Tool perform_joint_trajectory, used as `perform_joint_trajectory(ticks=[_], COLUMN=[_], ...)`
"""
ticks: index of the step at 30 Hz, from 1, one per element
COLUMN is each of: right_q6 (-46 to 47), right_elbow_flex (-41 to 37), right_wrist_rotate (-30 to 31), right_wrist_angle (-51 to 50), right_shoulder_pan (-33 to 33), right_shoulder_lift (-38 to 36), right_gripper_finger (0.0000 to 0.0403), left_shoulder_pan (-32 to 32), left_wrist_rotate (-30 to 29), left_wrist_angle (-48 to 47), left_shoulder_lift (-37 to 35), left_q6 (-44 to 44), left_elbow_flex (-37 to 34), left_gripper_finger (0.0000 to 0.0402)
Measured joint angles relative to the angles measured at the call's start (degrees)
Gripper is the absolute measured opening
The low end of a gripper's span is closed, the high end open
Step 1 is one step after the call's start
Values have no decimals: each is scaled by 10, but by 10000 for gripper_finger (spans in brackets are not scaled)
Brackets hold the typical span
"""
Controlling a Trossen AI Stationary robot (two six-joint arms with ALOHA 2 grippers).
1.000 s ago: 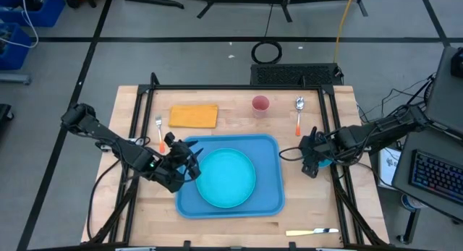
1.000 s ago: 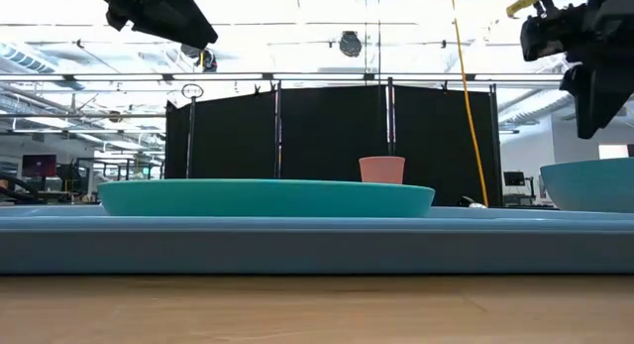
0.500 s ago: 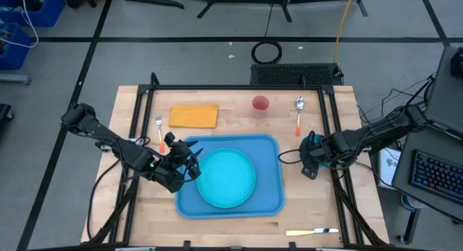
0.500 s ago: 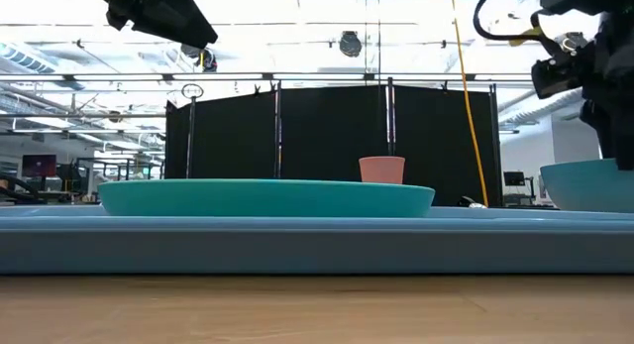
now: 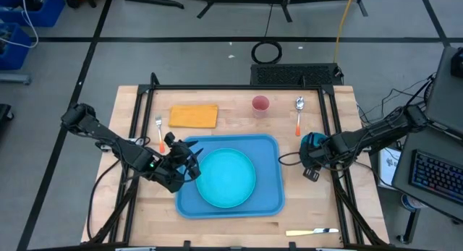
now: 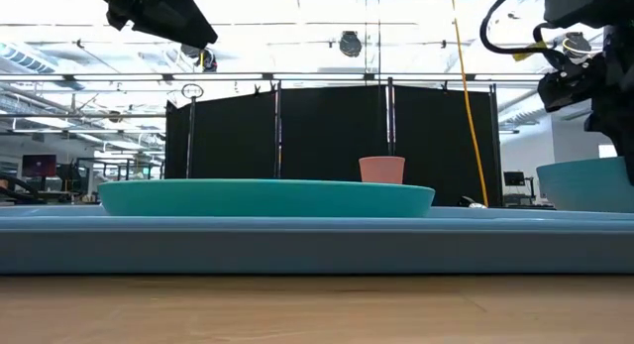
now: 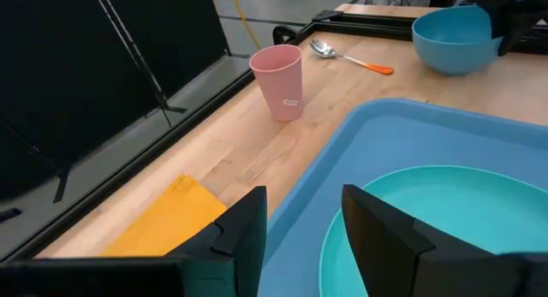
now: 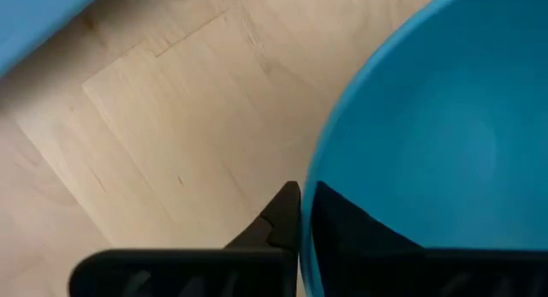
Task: Set up tray
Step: Put the blue bowl on top of the green plate
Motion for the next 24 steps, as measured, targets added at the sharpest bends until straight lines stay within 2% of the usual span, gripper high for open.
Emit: perform_joint_trajectory(ticks=[7,11,19,24], right_q6=[-54,-85,-218,-314], right_elbow_flex=[0,11,69,116], right_wrist_rotate=[13,41,83,99], right_wrist_angle=[4,9,72,132], right_shoulder_pan=[0,2,30,37], right_shoulder_lift=[0,1,3,35], right_gripper_finger=[4,2,1,0], left_shoulder_pan=[0,0,0,0], left_wrist_rotate=[11,14,19,20], left_wrist_angle=[-1,-1,-1,-1], left_shoulder_lift=[0,0,0,0], left_q6=[8,20,37,37], left_elbow_flex=[0,0,0,0], left_gripper_finger=[159,159,159,159])
